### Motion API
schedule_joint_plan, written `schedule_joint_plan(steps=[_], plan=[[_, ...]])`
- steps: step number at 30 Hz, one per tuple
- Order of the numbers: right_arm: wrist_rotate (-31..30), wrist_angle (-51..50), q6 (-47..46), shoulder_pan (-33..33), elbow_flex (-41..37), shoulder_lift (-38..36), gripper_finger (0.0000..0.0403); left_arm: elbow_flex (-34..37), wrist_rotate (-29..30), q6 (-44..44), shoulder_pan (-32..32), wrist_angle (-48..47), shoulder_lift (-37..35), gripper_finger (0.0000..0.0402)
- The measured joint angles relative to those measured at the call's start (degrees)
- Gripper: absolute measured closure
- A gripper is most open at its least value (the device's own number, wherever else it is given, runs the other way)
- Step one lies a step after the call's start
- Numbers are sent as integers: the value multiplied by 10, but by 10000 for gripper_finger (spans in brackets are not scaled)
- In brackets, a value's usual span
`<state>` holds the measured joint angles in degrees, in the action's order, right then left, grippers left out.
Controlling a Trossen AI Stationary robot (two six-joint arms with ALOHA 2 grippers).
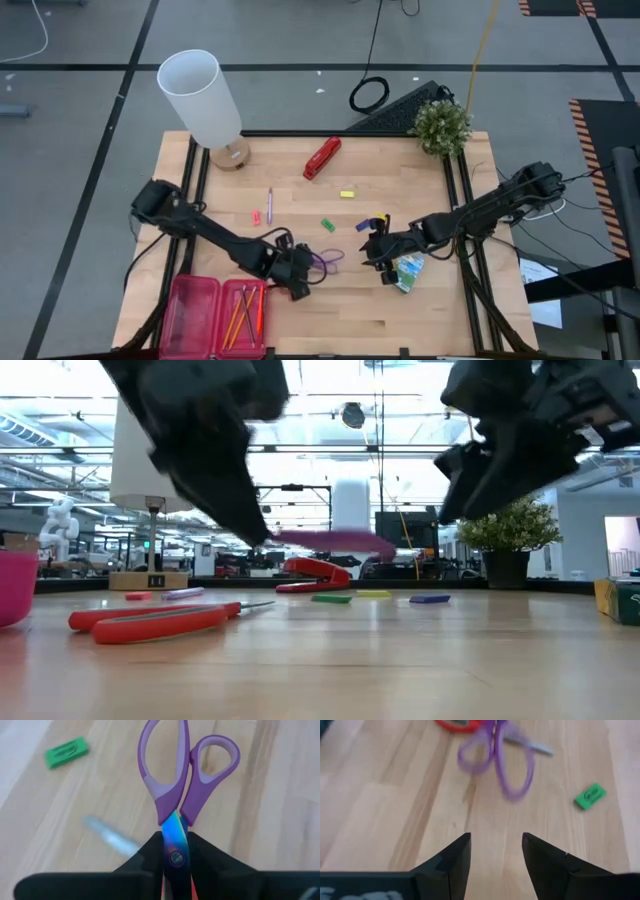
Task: Pack school essentials
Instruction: Put the purple scissors into the red supply box
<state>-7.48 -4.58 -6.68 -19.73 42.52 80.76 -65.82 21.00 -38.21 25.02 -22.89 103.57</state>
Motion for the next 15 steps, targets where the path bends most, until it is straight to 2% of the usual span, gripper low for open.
schedule_joint_plan(steps=[4,9,15], plan=[[-3,0,-2,0,-12,-3,234,-2,0,-75,27,-64,-53,335],[-3,13,1,0,-13,-4,234,-1,-4,-212,83,-153,-107,327],[-2,58,14,0,-13,-4,234,-1,-5,-385,157,-208,-134,333]])
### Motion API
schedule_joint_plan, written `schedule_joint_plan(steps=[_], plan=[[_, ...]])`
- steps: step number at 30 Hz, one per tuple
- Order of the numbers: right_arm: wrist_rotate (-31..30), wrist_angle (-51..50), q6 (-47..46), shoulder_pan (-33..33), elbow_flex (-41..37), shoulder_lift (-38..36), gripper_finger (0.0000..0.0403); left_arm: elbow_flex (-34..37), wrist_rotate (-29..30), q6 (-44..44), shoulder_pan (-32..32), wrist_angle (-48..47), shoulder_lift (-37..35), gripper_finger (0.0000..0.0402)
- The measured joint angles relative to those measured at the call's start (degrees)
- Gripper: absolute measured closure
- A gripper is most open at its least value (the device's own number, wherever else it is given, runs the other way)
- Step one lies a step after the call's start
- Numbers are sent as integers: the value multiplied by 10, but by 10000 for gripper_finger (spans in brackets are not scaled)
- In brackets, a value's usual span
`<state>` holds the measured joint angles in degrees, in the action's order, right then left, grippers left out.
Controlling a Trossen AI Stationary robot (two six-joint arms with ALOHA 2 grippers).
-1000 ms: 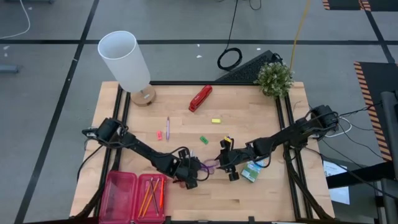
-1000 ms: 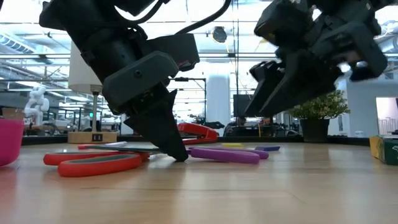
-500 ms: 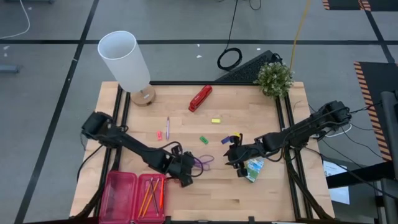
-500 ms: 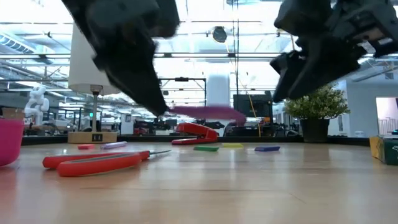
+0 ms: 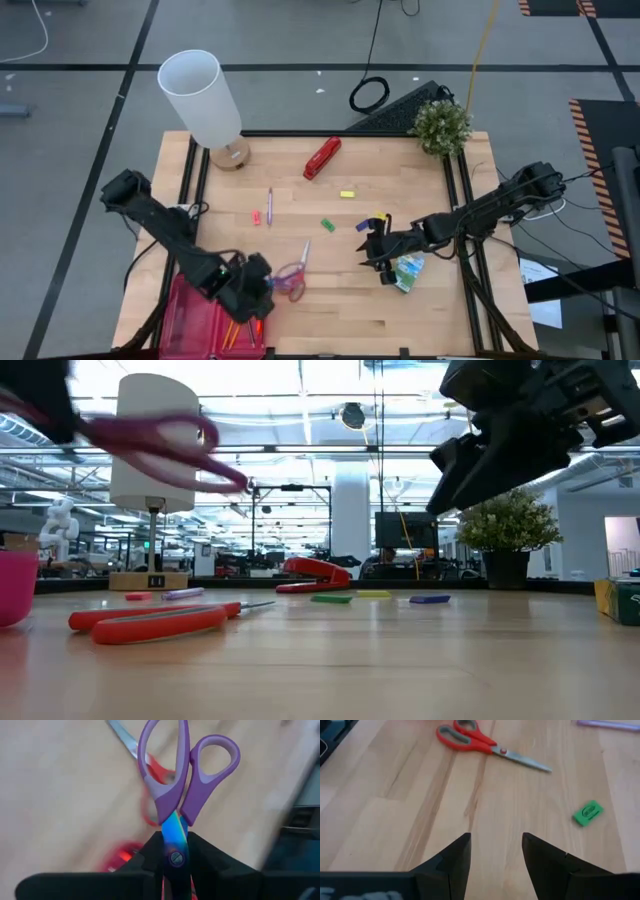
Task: Pack school essentials
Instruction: Put the purple scissors into the red supply box
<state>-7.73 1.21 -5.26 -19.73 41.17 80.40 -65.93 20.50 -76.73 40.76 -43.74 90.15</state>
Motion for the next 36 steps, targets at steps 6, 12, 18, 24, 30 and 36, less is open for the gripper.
schedule_joint_plan(steps=[6,12,18,24,30,36], plan=[[0,24,1,-5,0,0,234,0,-18,-164,61,-12,3,333],[0,25,1,-28,0,0,234,0,-22,-329,114,-27,3,333],[0,24,15,-49,0,0,234,0,-27,-442,154,8,3,332],[0,29,46,-51,0,0,234,0,-86,-540,183,17,4,332],[1,46,66,-51,0,0,234,0,-93,-576,181,-28,4,332],[2,46,65,-51,0,0,234,0,-111,-581,155,-66,7,332]])
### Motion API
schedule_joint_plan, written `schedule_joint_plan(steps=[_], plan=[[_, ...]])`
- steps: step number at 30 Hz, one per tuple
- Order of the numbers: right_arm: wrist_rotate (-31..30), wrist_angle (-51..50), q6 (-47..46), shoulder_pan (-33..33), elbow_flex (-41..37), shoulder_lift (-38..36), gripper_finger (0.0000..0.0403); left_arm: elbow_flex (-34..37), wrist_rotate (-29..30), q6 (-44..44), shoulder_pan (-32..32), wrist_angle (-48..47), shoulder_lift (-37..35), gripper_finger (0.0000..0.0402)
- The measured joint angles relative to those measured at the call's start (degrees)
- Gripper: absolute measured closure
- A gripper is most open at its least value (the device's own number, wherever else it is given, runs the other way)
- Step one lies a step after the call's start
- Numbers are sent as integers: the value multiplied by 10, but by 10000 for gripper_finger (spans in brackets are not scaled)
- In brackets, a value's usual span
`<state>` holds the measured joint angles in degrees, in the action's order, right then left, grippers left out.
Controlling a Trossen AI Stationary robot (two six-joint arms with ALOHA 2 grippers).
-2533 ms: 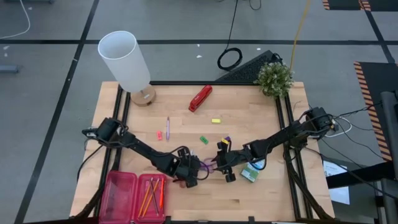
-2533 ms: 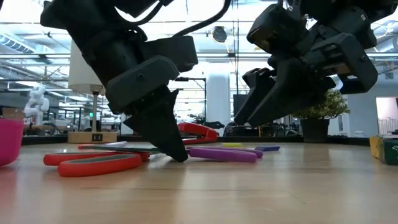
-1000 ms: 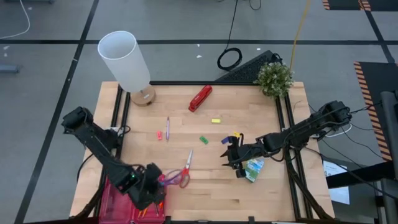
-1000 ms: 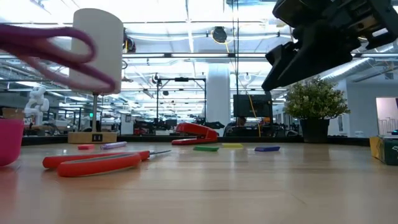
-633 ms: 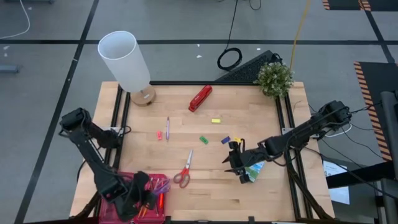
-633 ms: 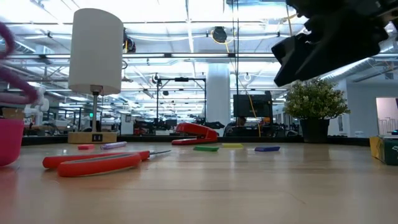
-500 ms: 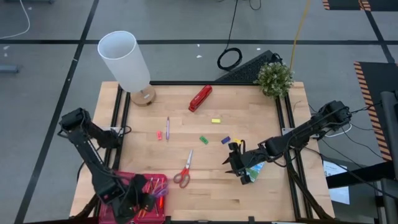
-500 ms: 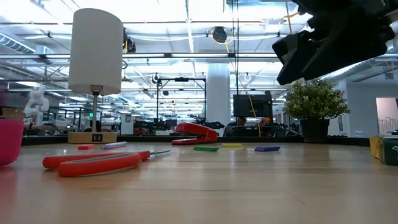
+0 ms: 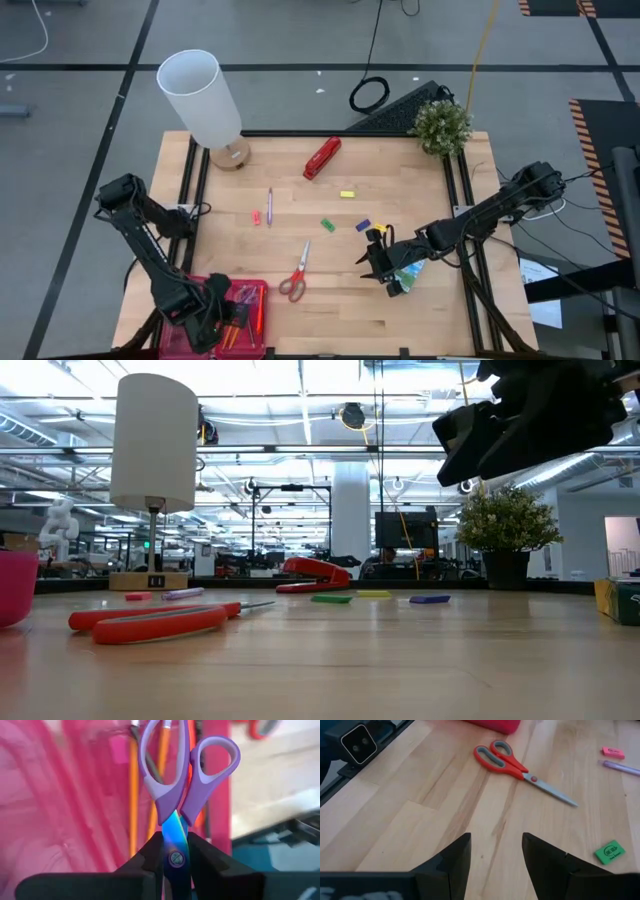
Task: Pack school essentials
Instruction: Put the purple scissors into the red supply box
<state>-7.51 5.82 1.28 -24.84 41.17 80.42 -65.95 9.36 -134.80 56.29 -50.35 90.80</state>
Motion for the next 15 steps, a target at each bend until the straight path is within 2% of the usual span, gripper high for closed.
schedule_joint_plan(steps=[7,15], plan=[[0,-1,-9,0,0,0,234,0,-7,-7,-12,-42,0,322],[1,1,-41,0,-20,0,234,0,-7,1,-27,-50,20,266]])
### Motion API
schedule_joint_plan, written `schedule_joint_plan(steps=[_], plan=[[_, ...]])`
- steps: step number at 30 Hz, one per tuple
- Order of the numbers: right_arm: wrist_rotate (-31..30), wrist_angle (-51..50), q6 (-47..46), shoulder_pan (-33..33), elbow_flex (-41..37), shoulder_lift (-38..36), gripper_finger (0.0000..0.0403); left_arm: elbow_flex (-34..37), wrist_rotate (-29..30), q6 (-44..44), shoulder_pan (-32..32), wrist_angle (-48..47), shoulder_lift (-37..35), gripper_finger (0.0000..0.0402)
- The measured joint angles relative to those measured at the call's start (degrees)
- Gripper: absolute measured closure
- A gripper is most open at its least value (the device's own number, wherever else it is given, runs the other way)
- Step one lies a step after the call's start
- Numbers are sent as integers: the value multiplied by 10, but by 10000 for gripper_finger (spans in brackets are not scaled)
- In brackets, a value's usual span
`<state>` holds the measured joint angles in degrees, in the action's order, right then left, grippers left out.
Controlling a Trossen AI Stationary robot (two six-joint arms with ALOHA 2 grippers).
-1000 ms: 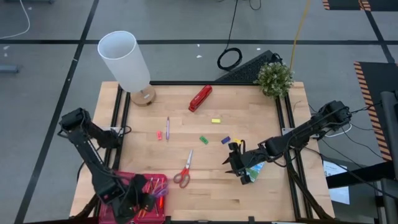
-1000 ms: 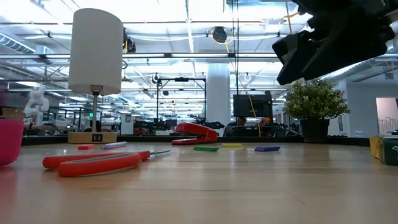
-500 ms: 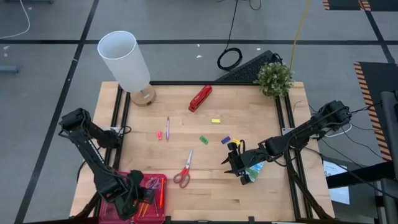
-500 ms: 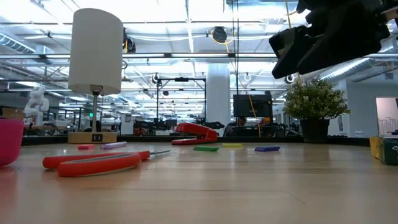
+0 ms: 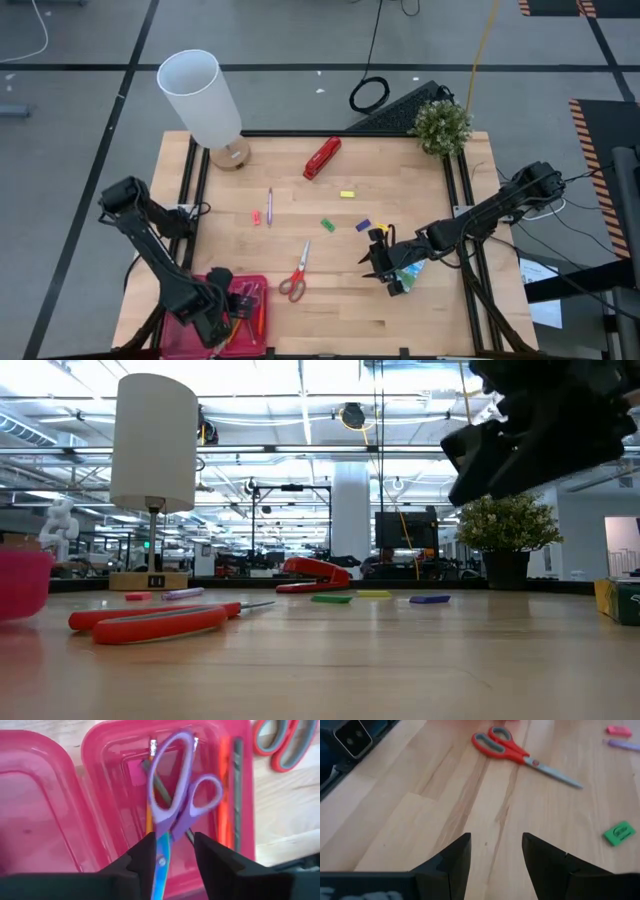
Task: Pack school essentials
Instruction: Put the purple scissors into the red supply box
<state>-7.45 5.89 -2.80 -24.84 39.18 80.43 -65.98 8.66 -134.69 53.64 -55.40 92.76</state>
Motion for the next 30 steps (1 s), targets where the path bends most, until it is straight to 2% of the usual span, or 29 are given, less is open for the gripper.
schedule_joint_plan(steps=[4,9,14,18,23,30], plan=[[0,34,-1,0,-16,0,234,0,-1,17,-3,0,10,240],[0,101,15,0,-24,3,234,0,4,53,-4,9,10,234],[0,127,18,0,-25,3,234,0,-24,137,5,87,10,238],[0,127,19,0,-25,3,234,0,-52,175,27,147,10,268],[0,127,18,0,-25,4,234,0,-87,135,50,134,13,322],[0,128,20,0,-25,4,234,0,-84,188,49,133,44,370]])
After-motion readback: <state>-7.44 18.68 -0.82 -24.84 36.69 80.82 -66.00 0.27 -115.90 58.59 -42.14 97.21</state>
